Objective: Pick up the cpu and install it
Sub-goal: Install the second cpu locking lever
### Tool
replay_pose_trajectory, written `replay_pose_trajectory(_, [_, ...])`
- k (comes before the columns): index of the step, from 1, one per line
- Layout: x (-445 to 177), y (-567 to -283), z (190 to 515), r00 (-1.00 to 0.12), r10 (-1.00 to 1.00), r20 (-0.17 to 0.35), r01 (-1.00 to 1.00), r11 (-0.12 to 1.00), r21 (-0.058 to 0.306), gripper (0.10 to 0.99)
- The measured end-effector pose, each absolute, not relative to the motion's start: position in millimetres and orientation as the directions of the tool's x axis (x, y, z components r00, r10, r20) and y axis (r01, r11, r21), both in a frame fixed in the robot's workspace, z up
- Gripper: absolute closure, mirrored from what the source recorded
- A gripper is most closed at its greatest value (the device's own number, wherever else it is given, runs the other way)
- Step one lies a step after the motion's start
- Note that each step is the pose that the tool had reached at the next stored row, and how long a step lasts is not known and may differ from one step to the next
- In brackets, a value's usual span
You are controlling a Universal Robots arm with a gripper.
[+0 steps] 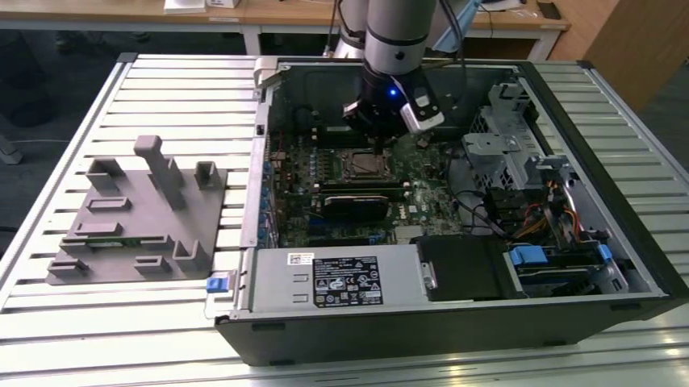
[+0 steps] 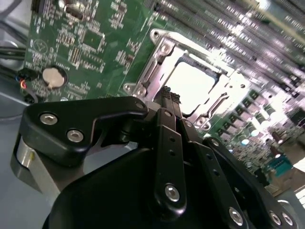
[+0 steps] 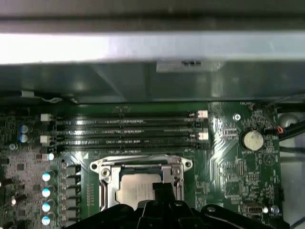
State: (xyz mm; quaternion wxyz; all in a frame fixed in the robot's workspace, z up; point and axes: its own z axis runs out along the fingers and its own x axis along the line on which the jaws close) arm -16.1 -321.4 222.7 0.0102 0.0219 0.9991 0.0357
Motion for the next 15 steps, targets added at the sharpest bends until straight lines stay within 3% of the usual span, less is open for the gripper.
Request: replay_pose_trajectory(15, [-16, -336, 234, -0.999, 0.044, 0.012, 0.045, 0.996, 0.072, 0.969])
